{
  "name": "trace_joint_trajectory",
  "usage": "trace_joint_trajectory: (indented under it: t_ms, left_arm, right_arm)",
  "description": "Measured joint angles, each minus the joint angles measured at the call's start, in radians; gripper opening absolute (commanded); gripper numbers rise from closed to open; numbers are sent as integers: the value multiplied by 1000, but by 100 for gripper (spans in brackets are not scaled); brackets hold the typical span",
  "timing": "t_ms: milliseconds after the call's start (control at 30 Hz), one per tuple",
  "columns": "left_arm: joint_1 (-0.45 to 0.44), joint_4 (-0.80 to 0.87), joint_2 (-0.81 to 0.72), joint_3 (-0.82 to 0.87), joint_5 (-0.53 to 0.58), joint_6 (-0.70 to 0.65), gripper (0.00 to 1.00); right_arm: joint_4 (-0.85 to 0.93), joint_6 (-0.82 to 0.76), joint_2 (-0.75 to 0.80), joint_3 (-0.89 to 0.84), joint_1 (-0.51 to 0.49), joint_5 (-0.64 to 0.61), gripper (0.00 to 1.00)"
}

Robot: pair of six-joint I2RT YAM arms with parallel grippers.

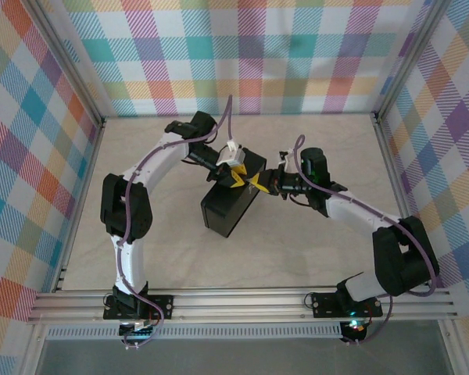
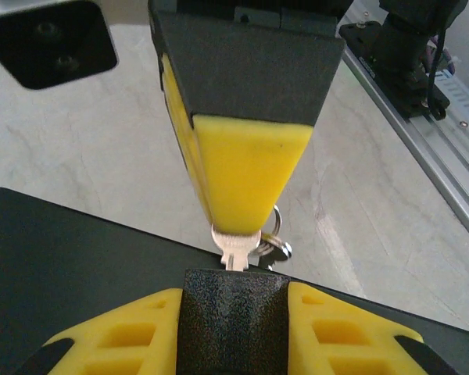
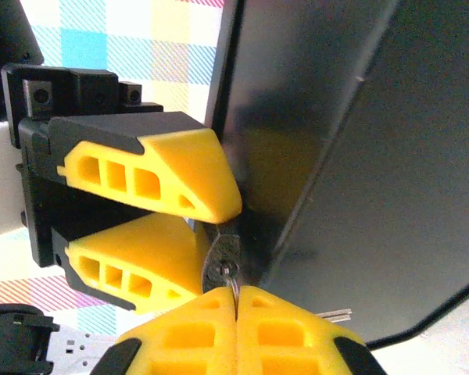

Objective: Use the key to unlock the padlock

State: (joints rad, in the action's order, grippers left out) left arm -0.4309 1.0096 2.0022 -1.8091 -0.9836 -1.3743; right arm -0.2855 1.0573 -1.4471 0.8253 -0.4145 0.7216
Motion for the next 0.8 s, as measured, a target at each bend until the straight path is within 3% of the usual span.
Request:
trace_joint_trajectory:
  t_ms: [333,467,633,800]
  left_arm:
    - [-2,-33,-16,21,11,21,20]
    - [-1,-33,-16,21,8,21,20]
    - [-3,-33,-16,22,5,20,20]
    - [-2,-13,-15,17,5,9,20]
  right_arm:
    - [-21,45,-16,3,-2,8,0]
    - [29,11,-16,24,-2,5,15]
    - [253,-186,72,46,3,-76,32]
    - [463,-539,223,88,27,-234,43]
